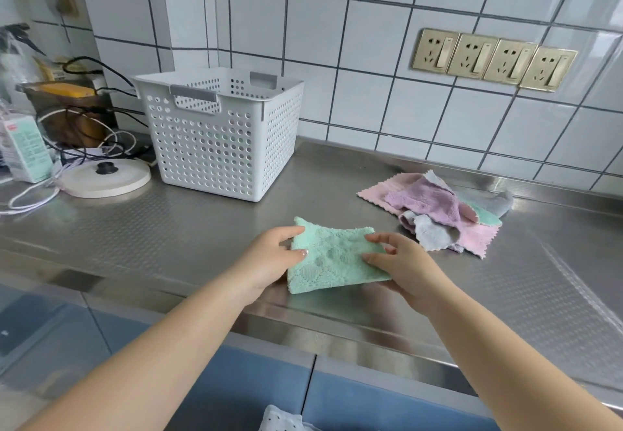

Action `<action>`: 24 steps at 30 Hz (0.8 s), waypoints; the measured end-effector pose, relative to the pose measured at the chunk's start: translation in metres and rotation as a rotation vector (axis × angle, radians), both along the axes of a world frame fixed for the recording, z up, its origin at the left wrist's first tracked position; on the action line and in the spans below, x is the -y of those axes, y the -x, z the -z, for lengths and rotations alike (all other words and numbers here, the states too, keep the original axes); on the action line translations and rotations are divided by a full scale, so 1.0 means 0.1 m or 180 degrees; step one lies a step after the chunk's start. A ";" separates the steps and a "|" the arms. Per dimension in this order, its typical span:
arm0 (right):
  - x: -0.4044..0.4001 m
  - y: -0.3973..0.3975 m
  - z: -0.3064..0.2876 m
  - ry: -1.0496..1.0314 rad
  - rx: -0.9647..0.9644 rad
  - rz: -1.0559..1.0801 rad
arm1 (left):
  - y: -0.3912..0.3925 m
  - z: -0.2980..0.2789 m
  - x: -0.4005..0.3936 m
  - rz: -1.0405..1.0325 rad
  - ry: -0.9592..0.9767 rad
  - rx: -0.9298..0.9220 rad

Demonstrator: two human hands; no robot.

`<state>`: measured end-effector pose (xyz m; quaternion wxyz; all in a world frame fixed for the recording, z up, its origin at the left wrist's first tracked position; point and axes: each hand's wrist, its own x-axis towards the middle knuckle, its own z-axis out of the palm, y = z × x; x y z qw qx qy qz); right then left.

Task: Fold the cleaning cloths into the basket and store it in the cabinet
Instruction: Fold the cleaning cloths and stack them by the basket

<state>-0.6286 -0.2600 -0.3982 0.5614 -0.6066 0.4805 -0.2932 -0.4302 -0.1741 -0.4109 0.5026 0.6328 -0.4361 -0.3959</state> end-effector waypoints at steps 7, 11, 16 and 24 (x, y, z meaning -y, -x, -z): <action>-0.12 -0.88 -0.24 -0.0103 0.0578 -0.0217 | -0.63 -0.17 -0.17 -0.0600 0.0075 -0.1129; -0.18 -1.45 -0.35 -0.0028 0.0766 -0.0408 | -1.18 -0.33 -0.23 -0.0857 0.0210 -0.0594; -0.31 -1.90 -0.15 0.0165 0.0216 -0.0619 | -1.75 -0.34 -0.24 -0.0964 0.0022 0.0775; -0.35 -1.86 0.13 0.1742 -0.2132 -0.1096 | -1.75 0.12 -0.32 -0.0358 -0.0953 0.3205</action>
